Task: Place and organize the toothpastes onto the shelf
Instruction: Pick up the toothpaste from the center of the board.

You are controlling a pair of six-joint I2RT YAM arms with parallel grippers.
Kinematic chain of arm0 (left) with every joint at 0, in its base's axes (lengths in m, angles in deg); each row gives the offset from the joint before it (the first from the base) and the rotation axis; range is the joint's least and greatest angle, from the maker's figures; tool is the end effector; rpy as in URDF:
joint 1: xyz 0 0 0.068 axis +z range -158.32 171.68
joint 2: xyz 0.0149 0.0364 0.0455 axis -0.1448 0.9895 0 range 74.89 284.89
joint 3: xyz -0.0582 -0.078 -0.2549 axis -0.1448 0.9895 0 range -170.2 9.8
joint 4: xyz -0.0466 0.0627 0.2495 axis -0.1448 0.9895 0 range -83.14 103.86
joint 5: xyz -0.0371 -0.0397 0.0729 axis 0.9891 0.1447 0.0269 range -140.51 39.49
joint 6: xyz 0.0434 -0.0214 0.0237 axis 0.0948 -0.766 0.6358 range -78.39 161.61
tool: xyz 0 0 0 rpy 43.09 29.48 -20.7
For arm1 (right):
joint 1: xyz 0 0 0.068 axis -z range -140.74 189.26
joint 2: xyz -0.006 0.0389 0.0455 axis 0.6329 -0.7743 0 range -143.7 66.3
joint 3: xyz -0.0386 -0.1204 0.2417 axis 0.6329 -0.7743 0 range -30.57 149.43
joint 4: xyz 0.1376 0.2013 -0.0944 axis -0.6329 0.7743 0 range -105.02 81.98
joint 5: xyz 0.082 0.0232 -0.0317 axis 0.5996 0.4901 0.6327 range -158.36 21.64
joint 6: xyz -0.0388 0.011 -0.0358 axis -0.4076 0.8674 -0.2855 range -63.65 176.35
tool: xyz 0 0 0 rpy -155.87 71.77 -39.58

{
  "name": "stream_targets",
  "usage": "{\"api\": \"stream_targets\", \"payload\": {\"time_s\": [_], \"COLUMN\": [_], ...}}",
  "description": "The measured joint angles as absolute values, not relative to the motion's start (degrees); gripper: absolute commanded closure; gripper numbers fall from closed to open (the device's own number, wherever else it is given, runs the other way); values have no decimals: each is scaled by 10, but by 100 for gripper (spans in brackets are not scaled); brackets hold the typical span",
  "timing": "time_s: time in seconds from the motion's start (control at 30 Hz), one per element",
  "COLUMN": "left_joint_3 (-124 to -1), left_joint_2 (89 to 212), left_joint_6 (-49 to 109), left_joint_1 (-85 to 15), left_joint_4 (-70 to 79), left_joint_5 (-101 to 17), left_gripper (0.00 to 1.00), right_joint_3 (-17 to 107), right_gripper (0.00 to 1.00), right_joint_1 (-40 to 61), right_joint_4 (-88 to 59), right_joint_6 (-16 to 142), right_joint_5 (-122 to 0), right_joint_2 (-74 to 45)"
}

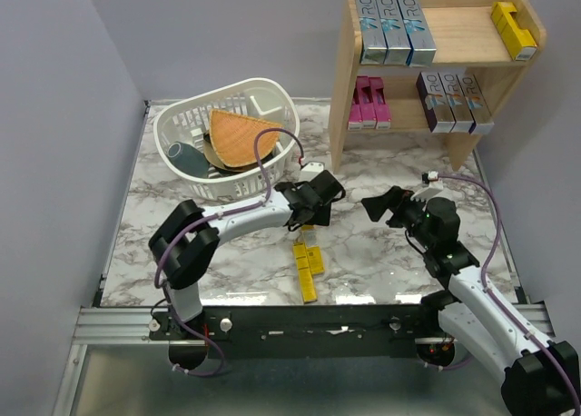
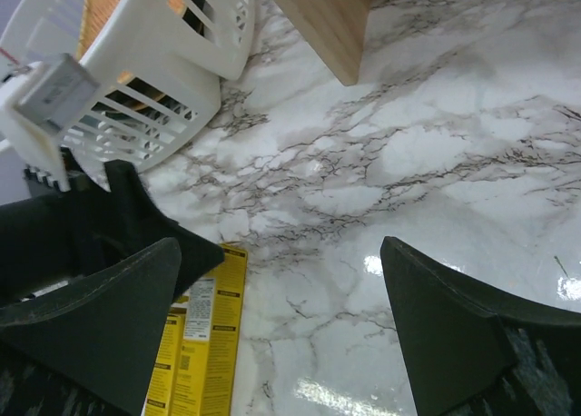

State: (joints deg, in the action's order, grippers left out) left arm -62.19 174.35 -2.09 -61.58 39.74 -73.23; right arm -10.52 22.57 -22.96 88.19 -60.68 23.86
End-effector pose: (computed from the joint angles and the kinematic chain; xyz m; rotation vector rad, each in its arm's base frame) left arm 0.2272 -0.2813 0.2213 0.0759 2.5072 -0.1626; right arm 0.1714 0.0563 0.2264 0.1506 1.8748 0.7132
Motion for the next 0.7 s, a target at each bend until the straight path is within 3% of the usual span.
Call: {"api": "stream_targets", "payload": {"time_s": [0.33,0.7], "left_joint_3": [-700,-705], "left_joint_2": [1853,1885], "left_joint_6": [-32,-47], "left_joint_1": [-631,-631], "left_joint_4": [450,464], "left_joint_5": [-734,-712], "left_gripper": [28,53], "right_joint_3": [-105,-105], "right_gripper": [0,0], "right_joint_1": [195,176], "right_joint_4": [-242,-243], "right_joint_6": [883,882], "right_joint_5": [-645,-667], "right_joint_2": [243,239]}}
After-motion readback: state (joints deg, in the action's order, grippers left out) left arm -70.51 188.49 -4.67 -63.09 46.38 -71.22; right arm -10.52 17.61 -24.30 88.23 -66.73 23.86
